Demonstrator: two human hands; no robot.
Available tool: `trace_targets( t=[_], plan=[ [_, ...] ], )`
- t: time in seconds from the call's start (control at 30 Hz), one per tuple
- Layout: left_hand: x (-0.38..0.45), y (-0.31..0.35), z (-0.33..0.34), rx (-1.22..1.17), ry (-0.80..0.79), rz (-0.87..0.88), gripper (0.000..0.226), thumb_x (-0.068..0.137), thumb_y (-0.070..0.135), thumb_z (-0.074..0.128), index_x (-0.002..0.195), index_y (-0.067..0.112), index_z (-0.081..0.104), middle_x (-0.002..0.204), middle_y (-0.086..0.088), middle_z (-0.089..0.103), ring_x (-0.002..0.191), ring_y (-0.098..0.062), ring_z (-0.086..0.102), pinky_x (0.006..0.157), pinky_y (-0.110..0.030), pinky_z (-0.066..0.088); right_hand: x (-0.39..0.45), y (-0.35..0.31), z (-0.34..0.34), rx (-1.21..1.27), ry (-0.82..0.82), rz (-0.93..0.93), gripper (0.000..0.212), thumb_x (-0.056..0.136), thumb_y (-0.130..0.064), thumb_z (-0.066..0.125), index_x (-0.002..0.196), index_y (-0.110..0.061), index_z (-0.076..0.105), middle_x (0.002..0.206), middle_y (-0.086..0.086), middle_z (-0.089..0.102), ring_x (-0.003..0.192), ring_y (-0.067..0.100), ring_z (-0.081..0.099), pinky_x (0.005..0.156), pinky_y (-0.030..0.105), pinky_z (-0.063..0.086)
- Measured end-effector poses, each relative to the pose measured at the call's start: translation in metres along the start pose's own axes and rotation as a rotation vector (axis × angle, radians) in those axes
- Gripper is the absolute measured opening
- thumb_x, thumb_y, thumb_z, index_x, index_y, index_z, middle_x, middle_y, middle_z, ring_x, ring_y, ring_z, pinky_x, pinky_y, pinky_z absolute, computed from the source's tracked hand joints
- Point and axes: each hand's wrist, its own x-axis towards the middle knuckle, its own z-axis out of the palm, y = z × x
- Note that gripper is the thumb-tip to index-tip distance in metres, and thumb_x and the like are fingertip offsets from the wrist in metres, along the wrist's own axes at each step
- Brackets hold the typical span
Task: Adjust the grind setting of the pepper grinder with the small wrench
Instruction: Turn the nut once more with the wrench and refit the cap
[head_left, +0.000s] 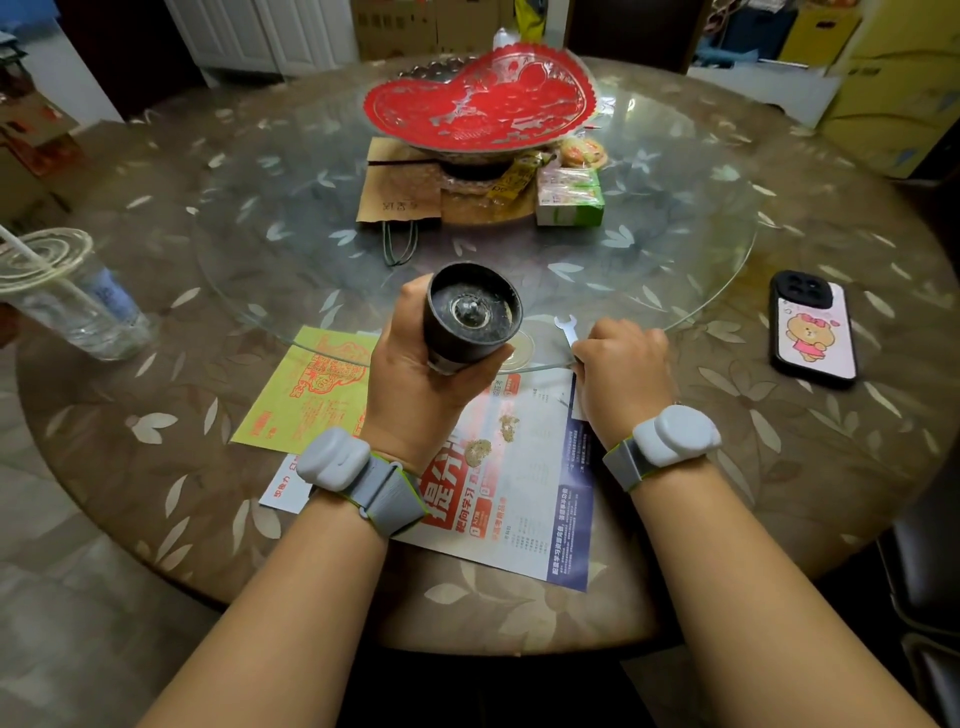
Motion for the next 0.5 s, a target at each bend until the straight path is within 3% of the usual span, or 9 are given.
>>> trace_targets(
  t=[0.13, 0.23, 0.3, 0.37, 0.43, 0.5],
  plan=[
    [0.000, 0.002, 0.000, -0.013, -0.009, -0.005, 0.056, 0.071, 0.038, 0.075, 0.117, 0.032, 0.043, 0.102, 0.028, 0.053, 0.089, 0.019, 0.053, 0.077, -0.002, 0.040, -0.001, 0.008, 0.000, 0.219, 0.213, 0.006, 0.011, 0.063, 0.000, 0.071, 0.061, -0.010, 0.068, 0.065, 0.007, 0.058, 0.061, 0.032, 0.057, 0.063, 0.031, 0.028],
    [-0.001, 0.003, 0.001, -0.020, -0.030, -0.010, 0.058, 0.071, 0.040, 0.074, 0.118, 0.029, 0.043, 0.103, 0.027, 0.054, 0.089, 0.018, 0.054, 0.078, -0.003, 0.040, -0.001, 0.003, -0.025, 0.739, 0.368, 0.179, 0.012, 0.079, -0.006, 0.066, 0.077, -0.015, 0.074, 0.072, 0.002, 0.064, 0.068, 0.018, 0.058, 0.066, 0.029, 0.043],
    [-0.001, 0.004, 0.001, -0.021, -0.037, -0.012, 0.058, 0.070, 0.041, 0.074, 0.118, 0.030, 0.044, 0.103, 0.026, 0.055, 0.089, 0.017, 0.054, 0.078, -0.003, 0.040, 0.004, -0.007, -0.054, 1.311, 0.311, 0.397, 0.018, 0.085, -0.004, 0.064, 0.080, -0.020, 0.071, 0.067, -0.004, 0.063, 0.063, 0.011, 0.055, 0.064, 0.024, 0.046],
    [-0.001, 0.005, 0.001, -0.033, -0.038, -0.017, 0.058, 0.070, 0.041, 0.075, 0.118, 0.030, 0.044, 0.104, 0.024, 0.055, 0.090, 0.017, 0.054, 0.079, -0.004, 0.040, 0.008, -0.014, -0.079, 1.776, 0.162, 0.524, 0.020, 0.089, 0.002, 0.057, 0.081, -0.013, 0.067, 0.060, -0.002, 0.060, 0.055, 0.011, 0.052, 0.058, 0.023, 0.045],
    [0.000, 0.005, 0.001, -0.039, -0.041, -0.022, 0.058, 0.069, 0.043, 0.074, 0.118, 0.030, 0.045, 0.104, 0.021, 0.056, 0.091, 0.013, 0.055, 0.080, -0.006, 0.042, 0.010, -0.017, -0.096, 1.981, -0.009, 0.538, 0.019, 0.089, 0.006, 0.052, 0.081, -0.006, 0.065, 0.056, 0.002, 0.057, 0.050, 0.012, 0.049, 0.058, 0.025, 0.041],
    [0.000, 0.006, 0.001, -0.042, -0.053, -0.018, 0.059, 0.070, 0.042, 0.075, 0.119, 0.028, 0.045, 0.106, 0.012, 0.060, 0.092, 0.005, 0.057, 0.082, -0.009, 0.044, 0.010, -0.020, -0.105, 1.960, -0.133, 0.474, 0.019, 0.085, 0.007, 0.053, 0.079, -0.004, 0.068, 0.053, 0.003, 0.055, 0.049, 0.012, 0.048, 0.060, 0.027, 0.041]
  ],
)
